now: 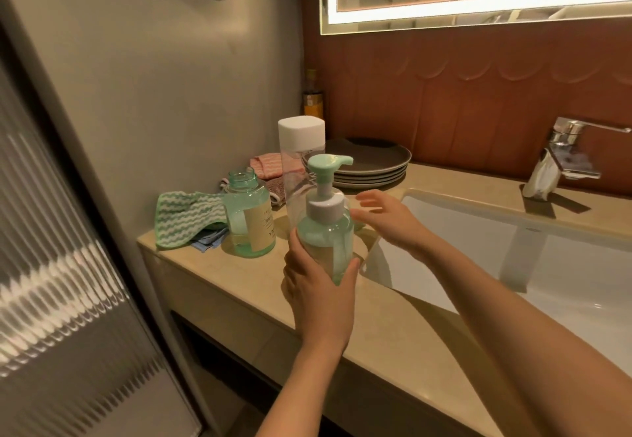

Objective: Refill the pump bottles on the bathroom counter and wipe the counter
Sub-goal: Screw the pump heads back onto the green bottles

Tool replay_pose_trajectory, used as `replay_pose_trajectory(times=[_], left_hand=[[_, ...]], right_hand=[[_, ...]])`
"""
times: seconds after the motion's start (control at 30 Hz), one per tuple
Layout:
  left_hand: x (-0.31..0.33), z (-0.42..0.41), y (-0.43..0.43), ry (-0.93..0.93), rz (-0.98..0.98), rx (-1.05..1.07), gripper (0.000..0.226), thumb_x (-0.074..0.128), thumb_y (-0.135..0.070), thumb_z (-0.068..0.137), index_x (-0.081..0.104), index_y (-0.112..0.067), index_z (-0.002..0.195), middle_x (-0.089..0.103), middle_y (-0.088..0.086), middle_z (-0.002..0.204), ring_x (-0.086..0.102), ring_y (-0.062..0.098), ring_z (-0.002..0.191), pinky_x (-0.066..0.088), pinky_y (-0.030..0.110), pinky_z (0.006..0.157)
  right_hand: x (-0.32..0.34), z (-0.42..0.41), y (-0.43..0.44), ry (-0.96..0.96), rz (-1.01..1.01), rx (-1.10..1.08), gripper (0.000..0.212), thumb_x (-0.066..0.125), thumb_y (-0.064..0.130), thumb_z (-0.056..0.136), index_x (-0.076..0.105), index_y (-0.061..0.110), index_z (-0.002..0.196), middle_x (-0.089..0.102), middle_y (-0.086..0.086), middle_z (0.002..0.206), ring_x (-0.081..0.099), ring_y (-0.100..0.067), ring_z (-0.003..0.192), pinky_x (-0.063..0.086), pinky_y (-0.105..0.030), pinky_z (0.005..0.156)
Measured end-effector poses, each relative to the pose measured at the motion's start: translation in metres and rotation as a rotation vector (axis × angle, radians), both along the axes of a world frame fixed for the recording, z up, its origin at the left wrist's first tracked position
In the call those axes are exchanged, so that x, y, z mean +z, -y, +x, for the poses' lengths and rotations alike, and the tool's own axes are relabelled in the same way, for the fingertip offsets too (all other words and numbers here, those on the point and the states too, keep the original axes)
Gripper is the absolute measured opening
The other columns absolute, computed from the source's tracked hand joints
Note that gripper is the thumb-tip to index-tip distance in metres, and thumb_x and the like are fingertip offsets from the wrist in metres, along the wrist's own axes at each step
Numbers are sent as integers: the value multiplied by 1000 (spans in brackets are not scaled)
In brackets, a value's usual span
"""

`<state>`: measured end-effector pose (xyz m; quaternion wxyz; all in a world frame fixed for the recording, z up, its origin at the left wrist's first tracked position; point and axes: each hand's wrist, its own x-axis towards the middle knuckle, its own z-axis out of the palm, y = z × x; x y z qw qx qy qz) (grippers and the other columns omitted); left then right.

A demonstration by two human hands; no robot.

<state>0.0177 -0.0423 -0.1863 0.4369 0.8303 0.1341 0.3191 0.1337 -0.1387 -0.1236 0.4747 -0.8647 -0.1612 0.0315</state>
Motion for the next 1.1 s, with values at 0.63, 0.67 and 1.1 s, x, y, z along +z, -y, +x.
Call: replay_pose_trajectory(times=[0.63, 0.67, 1.1], left_hand=[[2, 8, -9, -83, 90, -99, 97, 58, -33, 91, -20, -17, 147, 16, 13, 154, 22, 27, 138, 22, 37, 113], [2, 9, -10, -106, 111, -107, 98, 58, -35, 91, -20, -17, 147, 17, 13, 154, 23, 28, 138, 23, 38, 114], [17, 31, -21, -338, 435, 3, 96, 52, -54, 88, -5, -5, 147, 32, 13, 149, 31, 28, 135, 27, 41, 108]], right_hand=[[-30, 8, -17, 511, -18, -339, 35, 71, 25, 80, 60, 16, 112, 63, 0, 107, 54, -14, 96, 44, -22, 79], [-24, 6, -12, 523, 16, -335, 34, 71, 23, 80, 61, 15, 112, 63, -1, 106, 55, -14, 95, 42, -20, 78], [48, -36, 43, 688, 263, -281, 27, 70, 22, 81, 66, 15, 107, 61, 10, 99, 56, 1, 87, 43, -4, 74]])
